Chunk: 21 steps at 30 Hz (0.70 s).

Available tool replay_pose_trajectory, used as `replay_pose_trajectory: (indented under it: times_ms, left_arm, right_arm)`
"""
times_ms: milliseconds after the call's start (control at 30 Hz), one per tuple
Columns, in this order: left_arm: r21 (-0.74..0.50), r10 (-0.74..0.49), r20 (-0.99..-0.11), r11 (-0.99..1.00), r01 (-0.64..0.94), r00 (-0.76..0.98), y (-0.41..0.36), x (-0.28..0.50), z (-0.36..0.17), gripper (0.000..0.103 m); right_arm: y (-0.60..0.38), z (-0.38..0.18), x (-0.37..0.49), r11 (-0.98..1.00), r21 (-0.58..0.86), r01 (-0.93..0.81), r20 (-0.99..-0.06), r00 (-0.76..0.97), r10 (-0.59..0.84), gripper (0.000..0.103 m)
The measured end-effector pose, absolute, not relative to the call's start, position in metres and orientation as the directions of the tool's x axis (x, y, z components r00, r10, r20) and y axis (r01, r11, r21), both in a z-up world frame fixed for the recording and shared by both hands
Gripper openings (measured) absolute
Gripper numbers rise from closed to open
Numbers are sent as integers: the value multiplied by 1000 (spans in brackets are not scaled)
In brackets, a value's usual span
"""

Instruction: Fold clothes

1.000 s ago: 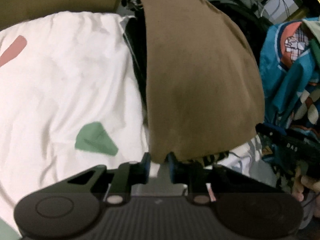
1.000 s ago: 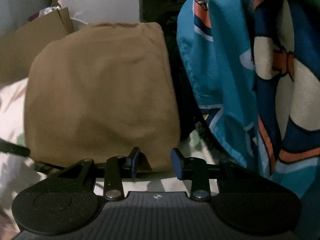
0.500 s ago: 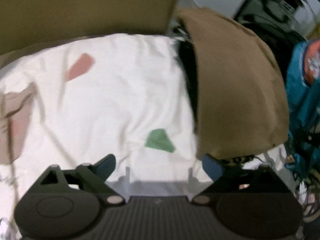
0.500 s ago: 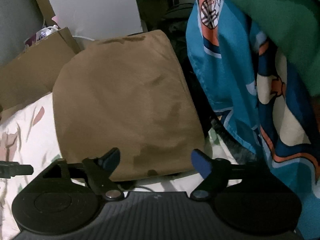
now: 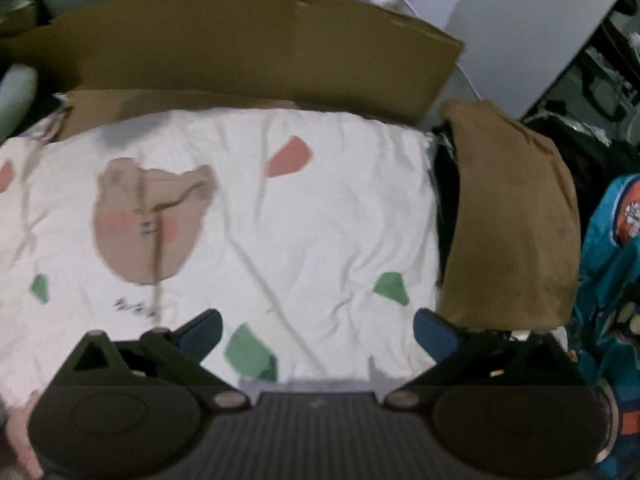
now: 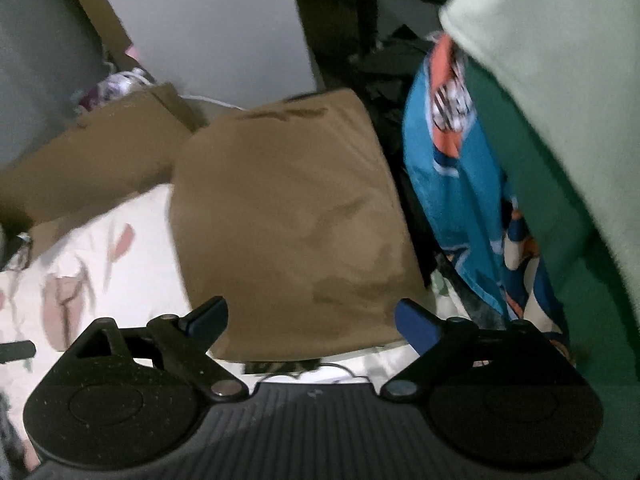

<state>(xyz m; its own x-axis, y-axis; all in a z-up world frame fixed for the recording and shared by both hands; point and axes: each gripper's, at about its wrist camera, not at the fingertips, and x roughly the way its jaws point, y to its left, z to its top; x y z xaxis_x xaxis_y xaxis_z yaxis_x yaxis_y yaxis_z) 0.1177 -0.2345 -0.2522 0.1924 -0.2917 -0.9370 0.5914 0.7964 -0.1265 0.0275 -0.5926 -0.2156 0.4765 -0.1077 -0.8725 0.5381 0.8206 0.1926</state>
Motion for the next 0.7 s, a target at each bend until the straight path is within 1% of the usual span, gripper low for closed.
replay_pose_trajectory:
  times_ms: [100,200,333,500,700]
  left_arm:
    - [-132,-289,-935,823,552,207,-216,116,-224,103]
    - [-123,-272,-935,850,512,228,-197,114,-196,103]
    - [-77,-226,-932,887,455,282,-171,109,-154,103]
    - [-63,-198,-921,926,373,336,-124,106,-102,103]
    - [-38,-178,-899,942,333,401,-77,98,-44,103]
  right_arm:
    - [-588,-189,32,827,210,521,-877,475,-77,98]
    - [-583,-158,37,833,226,505,-873,484,-57,99]
    - [-565,-117,49,874,206,440,-873,486,-39,99]
    - [-540,-75,57,910,173,376,-877,480,-32,100]
    - [-513,-36,50,914,188,359,-867,498,-17,102]
